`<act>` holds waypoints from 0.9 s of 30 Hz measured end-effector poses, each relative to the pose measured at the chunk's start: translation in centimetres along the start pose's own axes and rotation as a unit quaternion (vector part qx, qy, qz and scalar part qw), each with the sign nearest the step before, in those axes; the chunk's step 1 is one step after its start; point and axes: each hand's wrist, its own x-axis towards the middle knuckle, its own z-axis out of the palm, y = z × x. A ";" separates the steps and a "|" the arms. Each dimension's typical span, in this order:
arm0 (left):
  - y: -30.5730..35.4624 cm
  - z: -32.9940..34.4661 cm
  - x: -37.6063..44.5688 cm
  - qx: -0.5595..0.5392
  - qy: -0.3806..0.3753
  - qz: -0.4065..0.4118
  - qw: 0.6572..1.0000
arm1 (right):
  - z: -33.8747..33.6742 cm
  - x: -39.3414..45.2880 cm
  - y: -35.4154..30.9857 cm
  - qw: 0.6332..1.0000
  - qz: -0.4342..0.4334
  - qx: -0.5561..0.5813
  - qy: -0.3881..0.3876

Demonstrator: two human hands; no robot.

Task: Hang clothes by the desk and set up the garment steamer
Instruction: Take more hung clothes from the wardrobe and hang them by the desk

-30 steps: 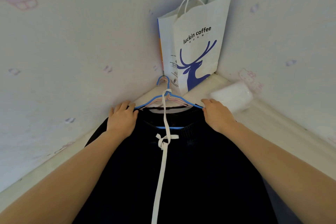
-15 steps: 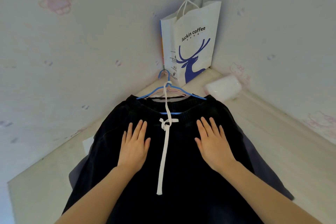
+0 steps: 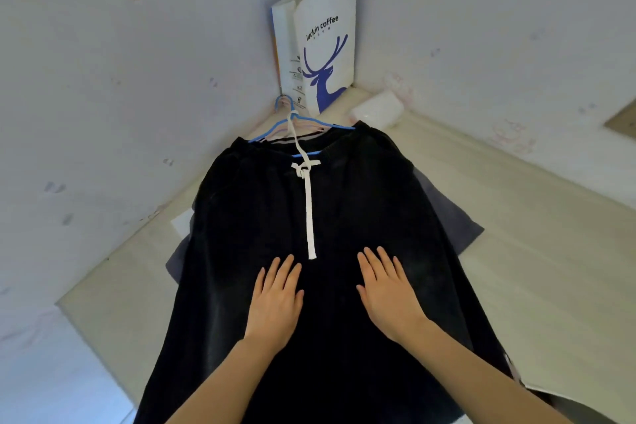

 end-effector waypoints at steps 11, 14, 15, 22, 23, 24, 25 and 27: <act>1.0 0.4 -9.2 -0.077 -0.011 0.066 0.995 | 1.7 -12.9 -4.4 0.994 0.082 0.074 -0.013; 2.3 -0.5 -10.7 -0.118 -0.006 0.091 0.989 | 2.0 -16.3 -5.1 0.987 0.122 0.104 -0.017; 2.9 -0.8 -11.1 -0.129 0.000 0.103 0.986 | 2.0 -17.4 -5.3 0.984 0.137 0.113 -0.016; 8.5 -2.9 -13.8 -0.160 0.022 0.204 0.966 | 0.7 -24.9 -5.8 0.953 0.250 0.170 0.010; 9.4 -3.2 -14.3 -0.163 0.013 0.218 0.962 | 0.9 -26.1 -5.8 0.948 0.264 0.176 0.014; 10.4 -3.4 -14.9 -0.165 0.004 0.234 0.958 | 1.0 -27.3 -5.8 0.942 0.280 0.183 0.016; 11.4 -3.6 -15.6 -0.165 -0.004 0.251 0.954 | 1.2 -28.7 -5.8 0.937 0.295 0.187 0.018; 13.5 -3.7 -17.1 -0.156 -0.017 0.288 0.945 | 1.5 -31.7 -5.9 0.925 0.326 0.193 0.021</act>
